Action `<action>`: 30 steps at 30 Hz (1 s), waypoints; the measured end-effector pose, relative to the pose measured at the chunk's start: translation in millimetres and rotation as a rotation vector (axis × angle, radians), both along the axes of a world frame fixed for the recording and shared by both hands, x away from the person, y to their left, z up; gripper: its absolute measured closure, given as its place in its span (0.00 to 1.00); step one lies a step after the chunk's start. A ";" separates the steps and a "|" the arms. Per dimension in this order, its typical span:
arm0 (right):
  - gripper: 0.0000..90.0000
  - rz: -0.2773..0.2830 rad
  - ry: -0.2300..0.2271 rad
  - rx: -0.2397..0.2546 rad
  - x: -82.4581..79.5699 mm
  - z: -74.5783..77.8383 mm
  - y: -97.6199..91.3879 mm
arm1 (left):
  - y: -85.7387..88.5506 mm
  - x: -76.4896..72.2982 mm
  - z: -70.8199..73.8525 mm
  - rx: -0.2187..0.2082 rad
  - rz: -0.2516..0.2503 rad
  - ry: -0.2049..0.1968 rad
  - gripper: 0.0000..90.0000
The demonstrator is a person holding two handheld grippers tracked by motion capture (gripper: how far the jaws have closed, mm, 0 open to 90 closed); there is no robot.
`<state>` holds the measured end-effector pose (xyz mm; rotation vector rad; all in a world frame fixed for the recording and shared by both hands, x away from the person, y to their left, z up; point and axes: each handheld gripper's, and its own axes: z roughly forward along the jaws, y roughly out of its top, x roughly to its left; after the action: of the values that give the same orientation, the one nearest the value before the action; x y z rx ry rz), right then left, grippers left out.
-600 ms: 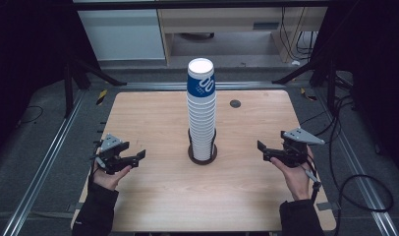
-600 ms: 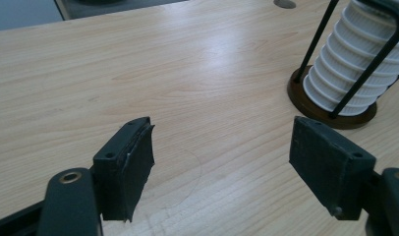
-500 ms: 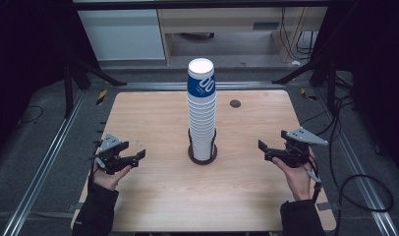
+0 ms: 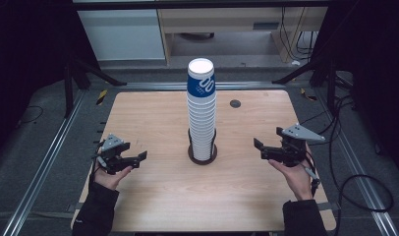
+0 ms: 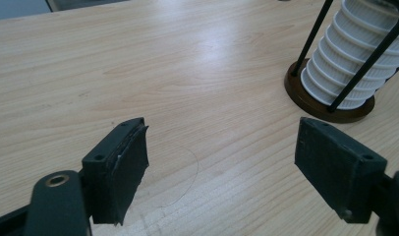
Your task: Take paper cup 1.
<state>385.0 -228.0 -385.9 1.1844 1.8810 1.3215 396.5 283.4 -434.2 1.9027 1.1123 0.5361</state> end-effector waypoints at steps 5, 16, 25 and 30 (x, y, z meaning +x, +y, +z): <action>0.10 0.044 -0.053 0.039 -4.4 23.9 8.3 | -0.7 0.6 -0.8 -0.001 -0.003 0.008 0.21; 0.09 0.191 -0.175 0.090 -6.2 77.9 50.8 | -7.8 4.3 -5.6 0.021 -0.032 0.030 0.21; 0.09 0.240 -0.227 0.117 0.7 104.6 76.0 | -9.7 5.7 -6.0 0.022 -0.038 0.030 0.22; 0.09 0.257 -0.245 0.140 8.9 114.7 90.0 | -10.8 5.8 -6.4 0.026 -0.040 0.031 0.22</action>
<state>393.8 -138.0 -271.2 0.8181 1.8287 1.6786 402.2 272.7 -440.6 1.9577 1.0899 0.5024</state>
